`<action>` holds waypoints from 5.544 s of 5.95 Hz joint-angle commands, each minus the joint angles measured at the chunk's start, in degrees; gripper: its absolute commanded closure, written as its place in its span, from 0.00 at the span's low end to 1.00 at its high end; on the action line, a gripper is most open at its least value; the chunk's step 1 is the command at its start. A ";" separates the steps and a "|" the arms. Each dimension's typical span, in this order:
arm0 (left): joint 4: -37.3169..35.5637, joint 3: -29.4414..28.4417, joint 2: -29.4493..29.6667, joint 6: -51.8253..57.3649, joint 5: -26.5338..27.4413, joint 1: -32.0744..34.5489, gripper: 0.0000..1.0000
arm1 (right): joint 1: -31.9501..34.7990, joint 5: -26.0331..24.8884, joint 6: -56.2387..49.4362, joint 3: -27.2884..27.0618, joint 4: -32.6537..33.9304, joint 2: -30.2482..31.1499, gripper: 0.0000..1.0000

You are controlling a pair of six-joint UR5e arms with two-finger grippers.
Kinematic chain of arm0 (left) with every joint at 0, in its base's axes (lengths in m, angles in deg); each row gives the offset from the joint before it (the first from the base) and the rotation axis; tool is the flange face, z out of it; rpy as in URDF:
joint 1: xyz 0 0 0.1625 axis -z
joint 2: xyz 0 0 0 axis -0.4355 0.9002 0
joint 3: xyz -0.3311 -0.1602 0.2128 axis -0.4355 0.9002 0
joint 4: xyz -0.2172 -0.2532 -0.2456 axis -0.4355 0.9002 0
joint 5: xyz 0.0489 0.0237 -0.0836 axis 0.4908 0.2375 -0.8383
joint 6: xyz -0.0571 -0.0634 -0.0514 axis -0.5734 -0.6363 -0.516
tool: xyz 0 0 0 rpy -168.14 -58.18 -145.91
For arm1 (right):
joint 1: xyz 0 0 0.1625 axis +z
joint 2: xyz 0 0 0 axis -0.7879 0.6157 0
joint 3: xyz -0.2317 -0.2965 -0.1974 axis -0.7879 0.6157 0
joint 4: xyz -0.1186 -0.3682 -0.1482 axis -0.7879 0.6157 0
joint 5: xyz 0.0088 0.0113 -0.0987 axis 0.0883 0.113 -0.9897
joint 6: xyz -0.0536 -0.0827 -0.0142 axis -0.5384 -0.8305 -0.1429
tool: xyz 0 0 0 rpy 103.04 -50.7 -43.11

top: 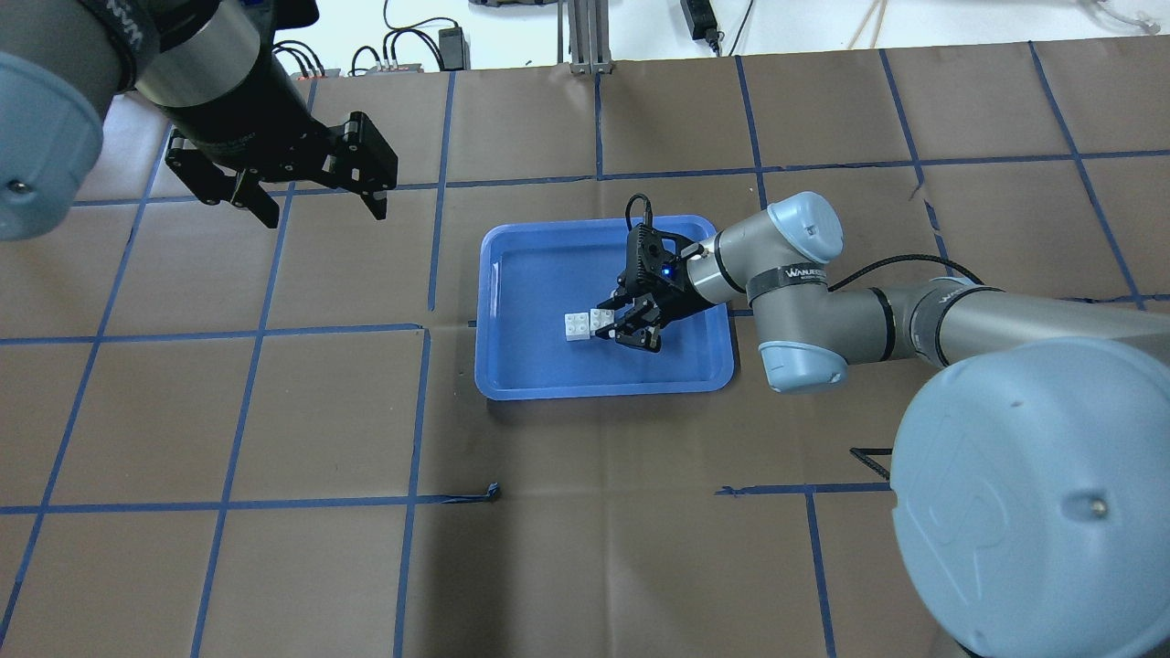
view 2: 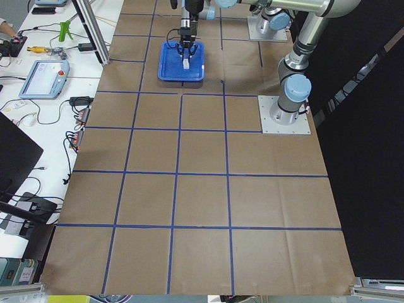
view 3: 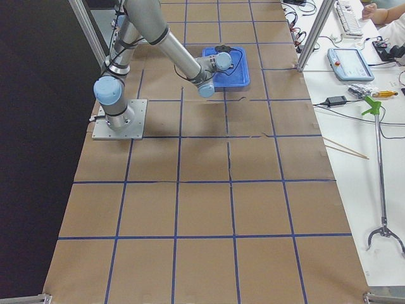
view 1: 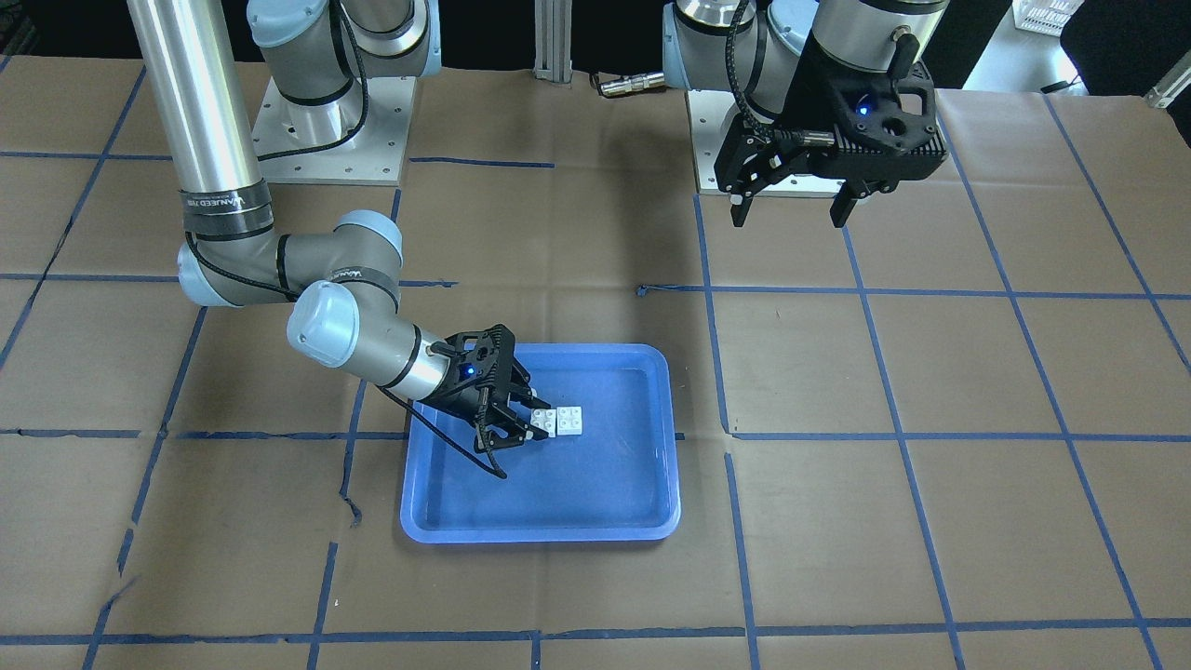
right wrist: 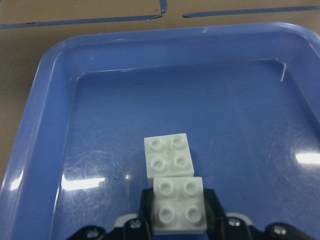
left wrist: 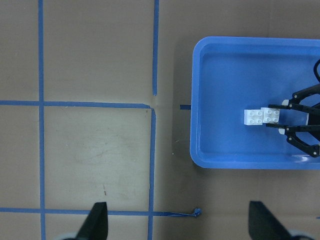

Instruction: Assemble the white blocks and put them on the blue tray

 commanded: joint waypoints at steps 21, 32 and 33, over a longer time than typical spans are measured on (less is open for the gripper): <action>0.01 0.53 -0.36 0.46 0.11 0.01 0.00 | 1.32 -0.09 0.41 0.03 0.68 -0.55 0.61; 0.01 0.53 -0.36 0.55 0.11 0.10 0.00 | 1.23 -13.58 19.82 7.14 -16.28 7.41 0.00; 0.01 0.53 -0.36 0.55 0.11 0.10 0.00 | 0.80 -18.93 27.93 9.06 -23.15 9.80 0.00</action>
